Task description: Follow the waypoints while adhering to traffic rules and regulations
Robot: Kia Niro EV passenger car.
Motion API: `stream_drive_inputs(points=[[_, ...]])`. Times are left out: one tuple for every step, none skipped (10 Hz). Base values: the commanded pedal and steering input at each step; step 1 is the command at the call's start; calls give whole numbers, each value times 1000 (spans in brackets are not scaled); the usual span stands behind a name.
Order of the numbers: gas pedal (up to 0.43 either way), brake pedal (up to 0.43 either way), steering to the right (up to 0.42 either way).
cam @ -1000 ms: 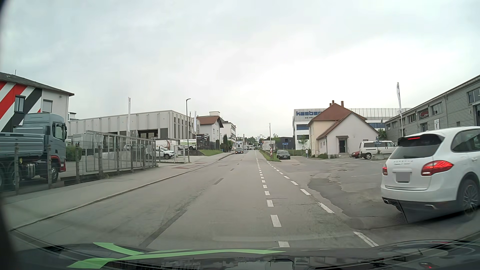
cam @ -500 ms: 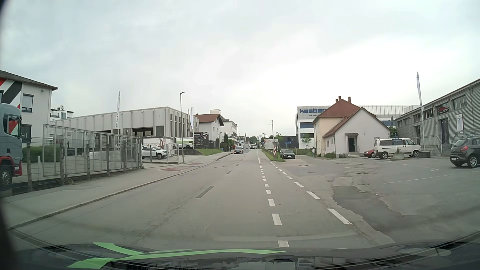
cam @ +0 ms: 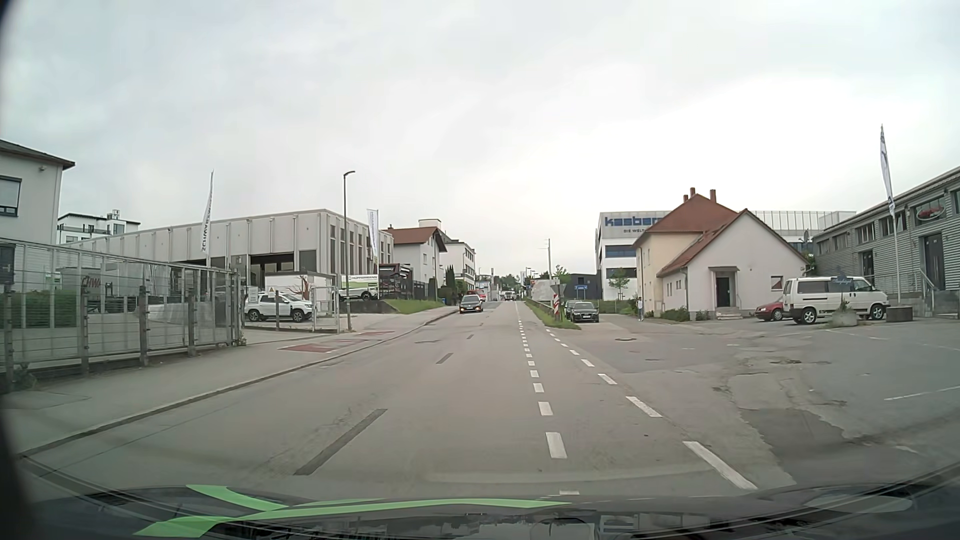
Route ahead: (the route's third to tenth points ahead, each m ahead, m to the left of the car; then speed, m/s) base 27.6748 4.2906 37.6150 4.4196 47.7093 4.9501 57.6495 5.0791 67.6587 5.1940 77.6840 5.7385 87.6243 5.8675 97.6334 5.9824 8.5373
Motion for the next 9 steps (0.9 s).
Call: stream_drive_inputs(points=[[98,0,-5],[98,0,-5],[98,0,-5],[98,0,-5],[98,0,-5],[98,0,-5],[98,0,-6],[98,0,-5],[98,0,-6]])
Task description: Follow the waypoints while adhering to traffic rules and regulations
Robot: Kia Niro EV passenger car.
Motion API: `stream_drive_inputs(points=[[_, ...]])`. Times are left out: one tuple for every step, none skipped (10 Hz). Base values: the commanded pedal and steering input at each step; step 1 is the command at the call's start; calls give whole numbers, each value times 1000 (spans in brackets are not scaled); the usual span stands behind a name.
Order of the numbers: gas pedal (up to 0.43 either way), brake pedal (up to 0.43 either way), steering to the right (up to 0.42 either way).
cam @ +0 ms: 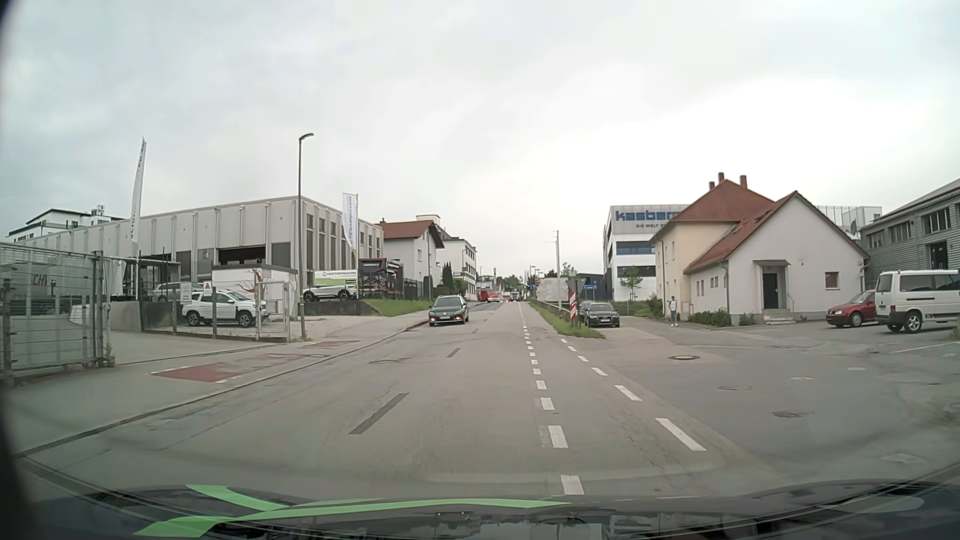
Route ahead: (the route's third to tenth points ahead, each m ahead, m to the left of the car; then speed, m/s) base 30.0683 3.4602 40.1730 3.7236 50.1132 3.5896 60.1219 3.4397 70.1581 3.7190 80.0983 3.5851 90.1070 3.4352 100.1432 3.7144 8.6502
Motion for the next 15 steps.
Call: stream_drive_inputs(points=[[98,0,-6],[110,0,-5],[130,0,-5],[130,0,-5],[130,0,-5],[138,0,-5],[138,0,-5],[138,0,-4],[138,0,-4],[138,0,-4],[150,0,-4],[150,0,-4],[150,0,-4],[150,0,-4],[150,0,-4]])
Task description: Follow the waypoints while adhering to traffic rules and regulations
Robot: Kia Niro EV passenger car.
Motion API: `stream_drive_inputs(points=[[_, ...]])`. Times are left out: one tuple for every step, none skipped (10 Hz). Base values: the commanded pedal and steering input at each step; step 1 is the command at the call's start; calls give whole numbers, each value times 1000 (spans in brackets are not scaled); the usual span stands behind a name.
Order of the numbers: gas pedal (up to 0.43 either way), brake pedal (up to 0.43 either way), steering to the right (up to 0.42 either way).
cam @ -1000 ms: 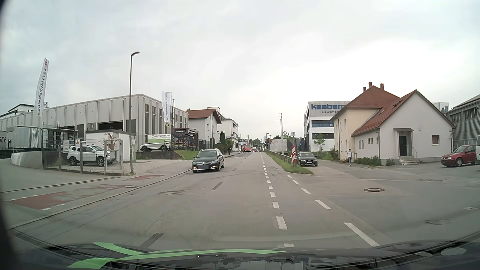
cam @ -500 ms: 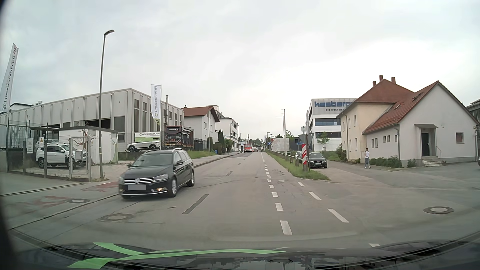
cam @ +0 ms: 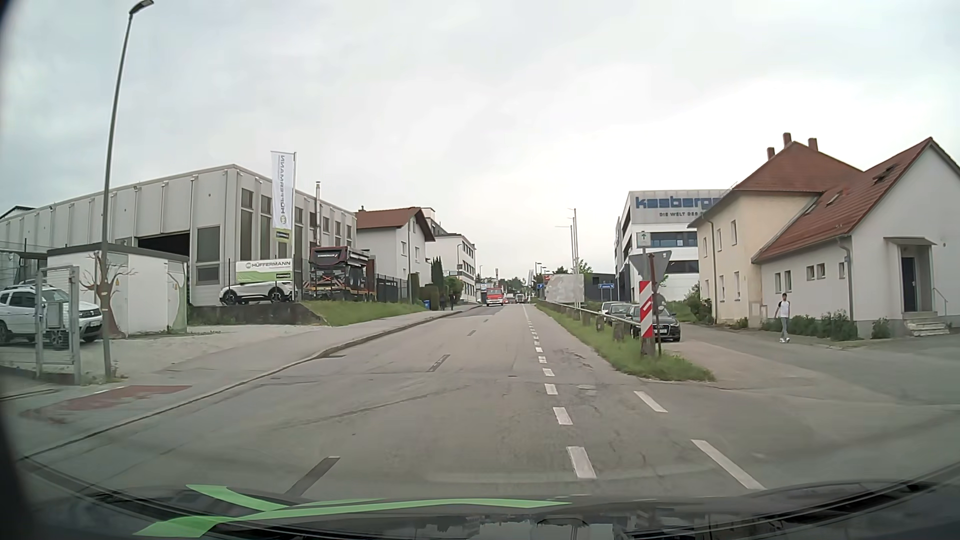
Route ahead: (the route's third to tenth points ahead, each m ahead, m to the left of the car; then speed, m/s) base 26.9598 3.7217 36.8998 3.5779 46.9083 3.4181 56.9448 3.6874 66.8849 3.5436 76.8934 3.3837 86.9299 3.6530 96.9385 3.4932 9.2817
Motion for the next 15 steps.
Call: stream_drive_inputs(points=[[150,0,-4],[150,0,-4],[150,0,-4],[150,0,-4],[150,0,-4],[150,0,-3],[150,0,-3],[138,0,-4],[138,0,-3],[118,0,-4],[110,0,-4],[110,0,-4],[110,0,-4],[110,0,-3],[110,0,-2]])
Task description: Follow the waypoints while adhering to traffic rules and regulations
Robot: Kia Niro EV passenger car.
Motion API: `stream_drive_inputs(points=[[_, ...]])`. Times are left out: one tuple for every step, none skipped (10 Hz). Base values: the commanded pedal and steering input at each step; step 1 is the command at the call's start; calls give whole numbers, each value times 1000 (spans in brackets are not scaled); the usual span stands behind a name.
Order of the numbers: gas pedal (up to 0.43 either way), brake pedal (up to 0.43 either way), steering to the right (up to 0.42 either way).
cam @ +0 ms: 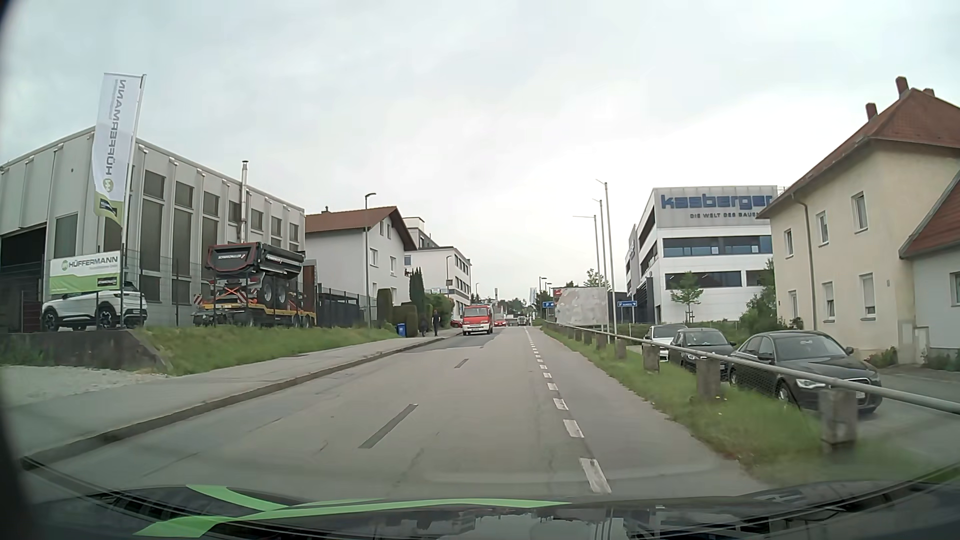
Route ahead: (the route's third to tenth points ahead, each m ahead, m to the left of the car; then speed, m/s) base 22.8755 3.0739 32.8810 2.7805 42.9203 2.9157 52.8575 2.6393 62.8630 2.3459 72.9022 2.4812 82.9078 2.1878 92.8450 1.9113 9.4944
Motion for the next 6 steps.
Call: stream_drive_inputs(points=[[110,0,-2],[98,0,-2],[98,0,-2],[98,0,-1],[98,0,-1],[98,0,-2]])
